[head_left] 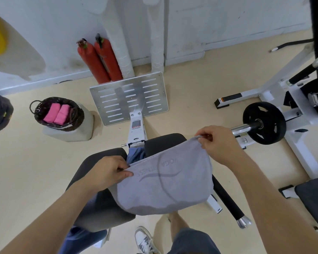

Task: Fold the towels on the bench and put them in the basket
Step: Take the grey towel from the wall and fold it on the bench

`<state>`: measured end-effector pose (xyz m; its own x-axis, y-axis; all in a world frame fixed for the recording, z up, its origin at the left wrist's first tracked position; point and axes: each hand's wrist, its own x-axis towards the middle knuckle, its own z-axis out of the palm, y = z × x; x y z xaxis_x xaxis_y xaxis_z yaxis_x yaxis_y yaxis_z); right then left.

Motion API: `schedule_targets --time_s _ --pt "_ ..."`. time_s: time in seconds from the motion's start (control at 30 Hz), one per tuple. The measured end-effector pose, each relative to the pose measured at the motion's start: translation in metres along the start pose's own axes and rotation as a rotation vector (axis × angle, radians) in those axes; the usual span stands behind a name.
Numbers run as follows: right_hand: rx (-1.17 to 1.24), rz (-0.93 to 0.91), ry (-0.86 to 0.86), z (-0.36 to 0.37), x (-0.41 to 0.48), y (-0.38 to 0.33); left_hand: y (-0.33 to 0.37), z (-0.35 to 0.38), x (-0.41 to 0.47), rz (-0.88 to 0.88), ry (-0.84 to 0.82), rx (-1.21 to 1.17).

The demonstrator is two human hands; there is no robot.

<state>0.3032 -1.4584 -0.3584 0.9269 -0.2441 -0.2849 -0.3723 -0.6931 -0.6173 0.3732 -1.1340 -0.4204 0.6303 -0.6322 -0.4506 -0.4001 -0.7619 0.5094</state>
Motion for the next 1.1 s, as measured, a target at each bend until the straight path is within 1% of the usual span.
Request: schedule_targets --time_s 0.07,0.17,0.23,0.3,0.37,0.47,0.57,0.67,0.73,0.8,0.83,0.9,1.0,1.1 --pt "-0.013 0.006 0.028 -0.009 -0.003 -0.006 0.0 -0.009 -0.015 -0.039 0.041 -0.061" --pt "0.037 0.004 0.089 -0.028 -0.009 -0.017 0.002 -0.032 -0.035 -0.054 0.122 -0.166" --pt "0.09 -0.007 0.131 -0.042 -0.013 -0.025 0.007 -0.051 -0.048 -0.041 0.178 -0.182" --pt "0.153 -0.035 0.167 -0.054 -0.017 -0.035 0.011 -0.067 -0.058 0.005 0.244 -0.146" --pt "0.204 -0.046 0.2 -0.064 -0.019 -0.044 0.018 -0.082 -0.067 0.046 0.338 -0.093" --pt "0.261 -0.053 0.246 -0.078 -0.025 -0.06 0.028 -0.102 -0.08 0.069 0.502 -0.085" --pt "0.297 -0.092 0.269 -0.091 -0.033 -0.074 0.038 -0.121 -0.095 0.037 0.661 -0.099" --pt "0.296 -0.087 0.196 -0.103 -0.033 -0.081 0.044 -0.137 -0.102 -0.005 0.742 -0.166" --pt "0.255 -0.076 0.099 -0.109 -0.028 -0.088 0.045 -0.148 -0.101 -0.035 0.735 -0.198" --pt "0.15 -0.114 -0.004 -0.111 -0.019 -0.096 0.044 -0.158 -0.094 -0.057 0.723 -0.205" --pt "0.088 -0.138 -0.018 -0.109 -0.011 -0.1 0.042 -0.162 -0.089 -0.07 0.705 -0.179" --pt "-0.023 -0.173 0.049 -0.103 0.012 -0.103 0.035 -0.172 -0.076 -0.074 0.666 -0.052" --pt "-0.102 -0.243 0.205 -0.094 0.045 -0.104 0.028 -0.187 -0.056 -0.043 0.657 0.112" --pt "-0.264 -0.427 0.462 -0.091 0.061 -0.095 0.028 -0.195 -0.05 -0.006 0.77 0.188"
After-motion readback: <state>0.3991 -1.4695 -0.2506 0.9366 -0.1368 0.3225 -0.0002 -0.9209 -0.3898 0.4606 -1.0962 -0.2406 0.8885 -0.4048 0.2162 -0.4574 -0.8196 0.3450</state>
